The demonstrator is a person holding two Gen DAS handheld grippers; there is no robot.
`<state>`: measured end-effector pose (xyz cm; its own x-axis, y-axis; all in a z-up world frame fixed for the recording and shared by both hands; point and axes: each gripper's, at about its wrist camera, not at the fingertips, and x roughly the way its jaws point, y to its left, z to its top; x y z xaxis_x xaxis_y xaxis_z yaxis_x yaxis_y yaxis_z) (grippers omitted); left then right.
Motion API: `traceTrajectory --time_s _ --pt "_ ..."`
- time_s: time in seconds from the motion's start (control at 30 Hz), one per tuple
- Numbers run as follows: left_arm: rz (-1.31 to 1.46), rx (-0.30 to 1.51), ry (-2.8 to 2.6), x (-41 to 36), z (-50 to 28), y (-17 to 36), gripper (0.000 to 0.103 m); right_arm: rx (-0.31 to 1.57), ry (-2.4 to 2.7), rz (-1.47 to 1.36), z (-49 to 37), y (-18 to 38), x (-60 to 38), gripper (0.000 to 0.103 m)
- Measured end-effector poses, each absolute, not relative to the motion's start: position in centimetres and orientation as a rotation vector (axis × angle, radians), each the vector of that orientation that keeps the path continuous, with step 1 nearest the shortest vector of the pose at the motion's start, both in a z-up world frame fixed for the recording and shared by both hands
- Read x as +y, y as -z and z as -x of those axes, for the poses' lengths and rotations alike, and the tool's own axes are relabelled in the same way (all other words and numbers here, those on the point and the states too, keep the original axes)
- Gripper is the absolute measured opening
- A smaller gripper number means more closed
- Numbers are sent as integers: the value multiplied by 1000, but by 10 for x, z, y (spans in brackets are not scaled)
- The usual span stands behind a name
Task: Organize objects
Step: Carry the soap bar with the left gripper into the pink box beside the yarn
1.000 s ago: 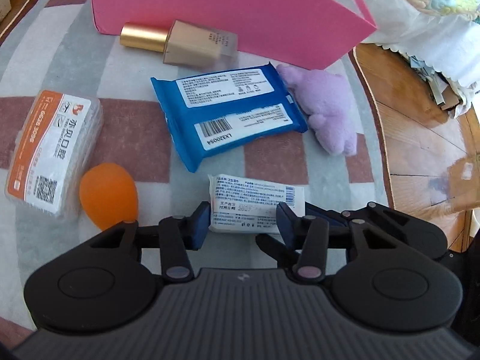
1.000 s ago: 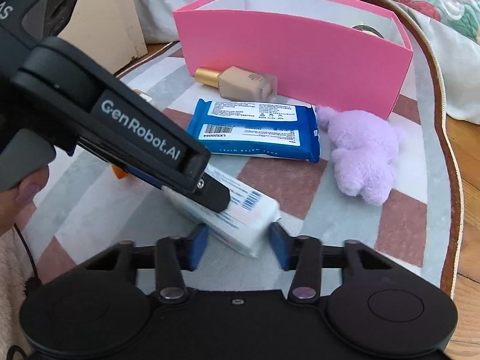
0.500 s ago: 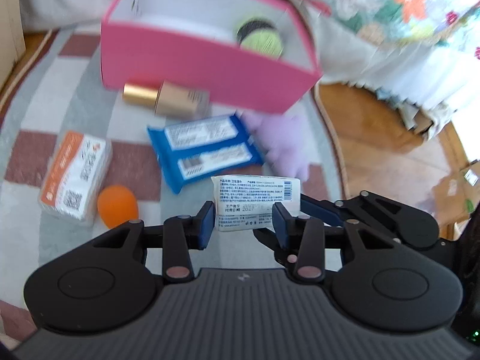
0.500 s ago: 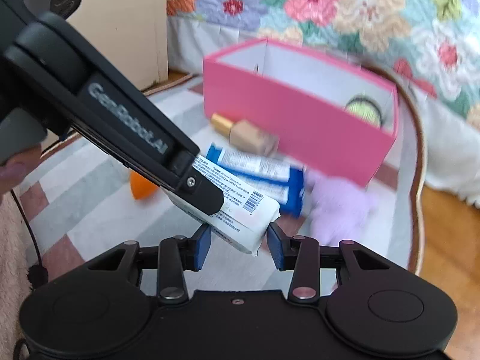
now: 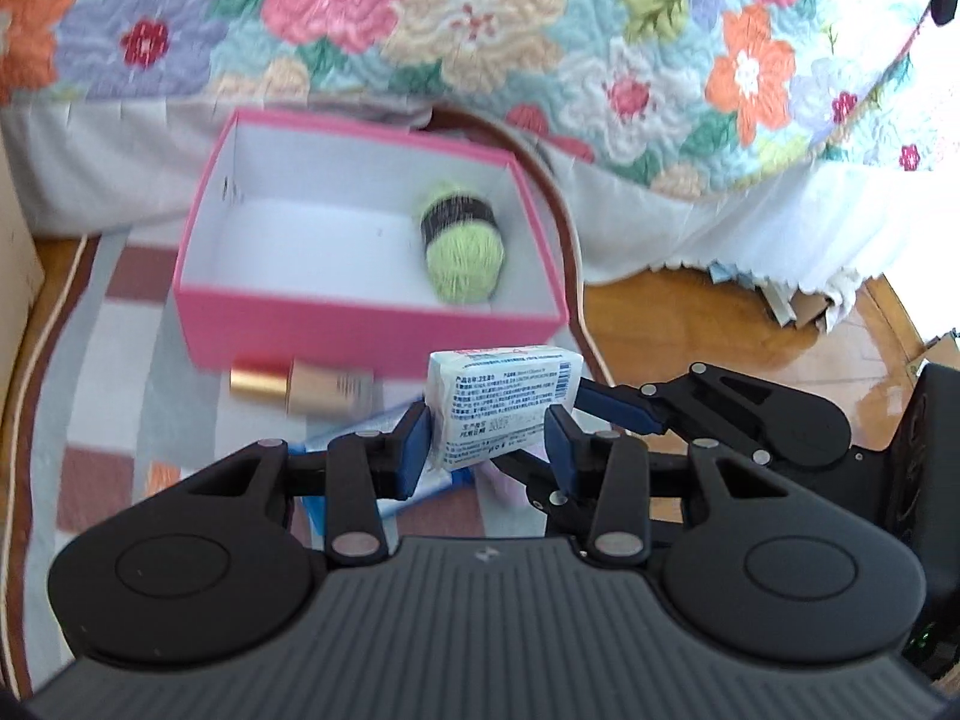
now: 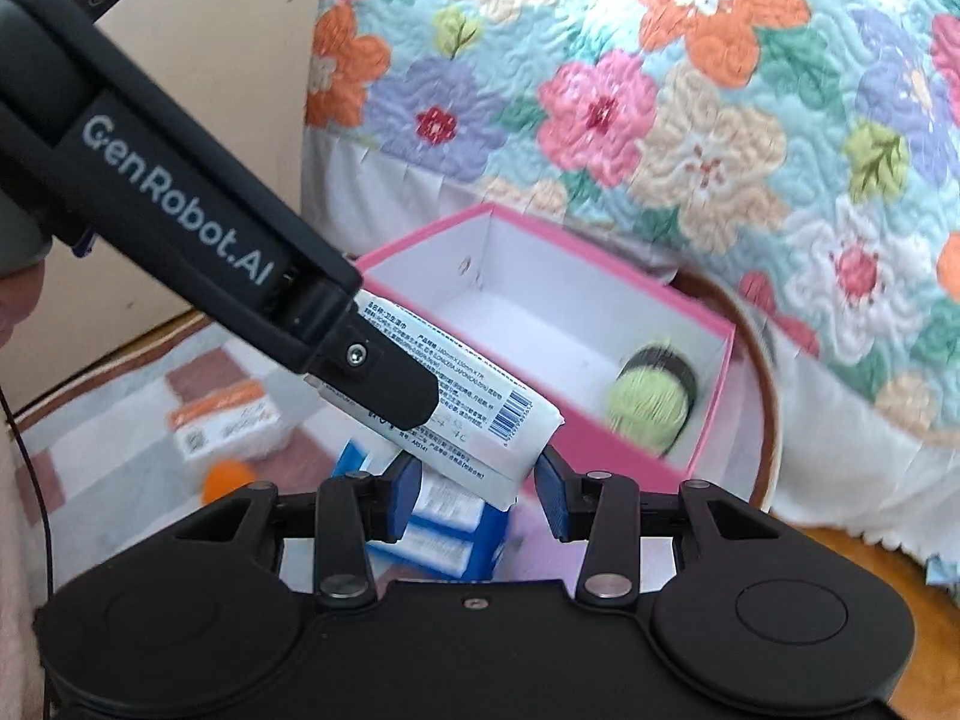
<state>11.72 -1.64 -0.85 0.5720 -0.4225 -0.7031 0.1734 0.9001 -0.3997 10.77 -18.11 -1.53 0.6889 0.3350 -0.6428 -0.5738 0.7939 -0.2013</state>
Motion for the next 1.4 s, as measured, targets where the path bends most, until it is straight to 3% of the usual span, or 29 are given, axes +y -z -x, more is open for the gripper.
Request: traceTrajectory --time_s 0.27,0.77,1.1,1.4 --pt "350 925 322 -6 -187 5 40 642 -585 453 -182 -2 -189 47" --pt "473 1148 181 -9 -341 99 40 1011 -582 275 -342 64 -178 47" --pt "495 1231 161 -14 -376 142 40 1116 -525 303 -375 102 -169 46" --pt "547 1175 116 -10 -396 149 40 1089 -446 326 -395 108 -156 45"
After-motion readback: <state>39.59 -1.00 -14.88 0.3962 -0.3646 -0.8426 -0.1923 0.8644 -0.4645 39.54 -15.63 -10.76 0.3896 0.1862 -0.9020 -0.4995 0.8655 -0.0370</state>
